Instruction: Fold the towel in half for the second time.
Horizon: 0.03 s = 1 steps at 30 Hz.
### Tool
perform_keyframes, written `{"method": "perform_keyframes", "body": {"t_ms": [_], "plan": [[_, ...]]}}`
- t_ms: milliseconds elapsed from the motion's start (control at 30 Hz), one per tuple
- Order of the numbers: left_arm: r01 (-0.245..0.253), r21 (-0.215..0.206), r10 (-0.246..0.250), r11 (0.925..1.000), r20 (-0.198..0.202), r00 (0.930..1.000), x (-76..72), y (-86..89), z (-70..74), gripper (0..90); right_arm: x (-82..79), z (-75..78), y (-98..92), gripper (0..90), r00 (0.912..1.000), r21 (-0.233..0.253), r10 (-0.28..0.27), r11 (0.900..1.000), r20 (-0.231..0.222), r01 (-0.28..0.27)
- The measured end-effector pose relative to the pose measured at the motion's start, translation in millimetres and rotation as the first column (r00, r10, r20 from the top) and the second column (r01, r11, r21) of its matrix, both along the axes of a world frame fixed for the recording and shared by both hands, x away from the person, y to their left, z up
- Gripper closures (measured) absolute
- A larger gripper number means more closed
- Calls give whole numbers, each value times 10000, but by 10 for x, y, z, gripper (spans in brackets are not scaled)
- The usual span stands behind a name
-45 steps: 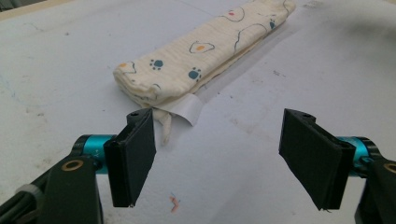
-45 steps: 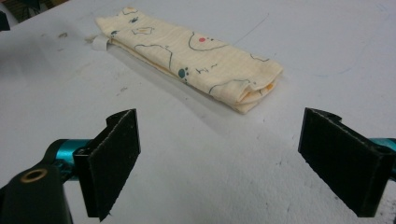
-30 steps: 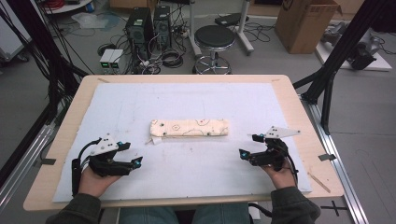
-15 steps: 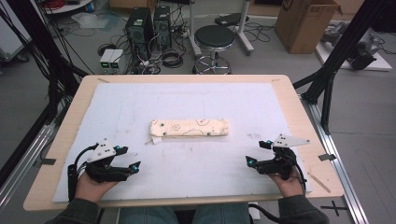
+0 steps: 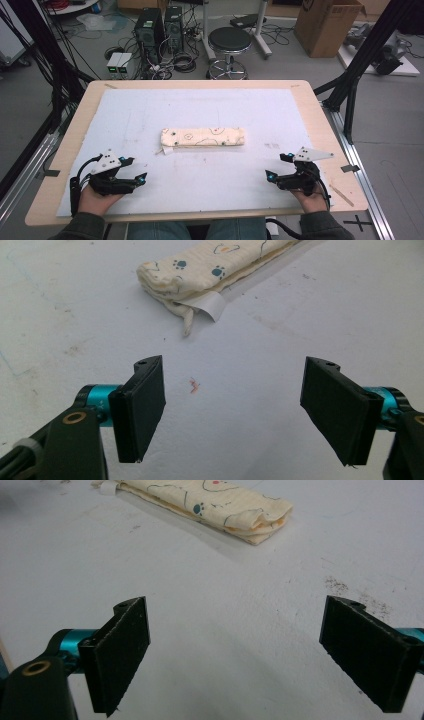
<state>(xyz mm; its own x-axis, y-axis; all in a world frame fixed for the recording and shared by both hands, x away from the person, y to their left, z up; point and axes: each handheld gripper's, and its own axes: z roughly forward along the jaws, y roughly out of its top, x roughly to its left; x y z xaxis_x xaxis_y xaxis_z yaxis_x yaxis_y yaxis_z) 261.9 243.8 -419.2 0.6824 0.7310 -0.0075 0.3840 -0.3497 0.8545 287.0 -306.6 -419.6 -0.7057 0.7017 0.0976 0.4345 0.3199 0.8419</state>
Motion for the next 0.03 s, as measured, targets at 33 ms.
{"method": "perform_keyframes", "body": {"t_ms": [33], "plan": [[-16,-61,17,10000,28,10000,0,-6,-1,263,1,-3,9,120,10000,11,2,10000,-24,-2]]}}
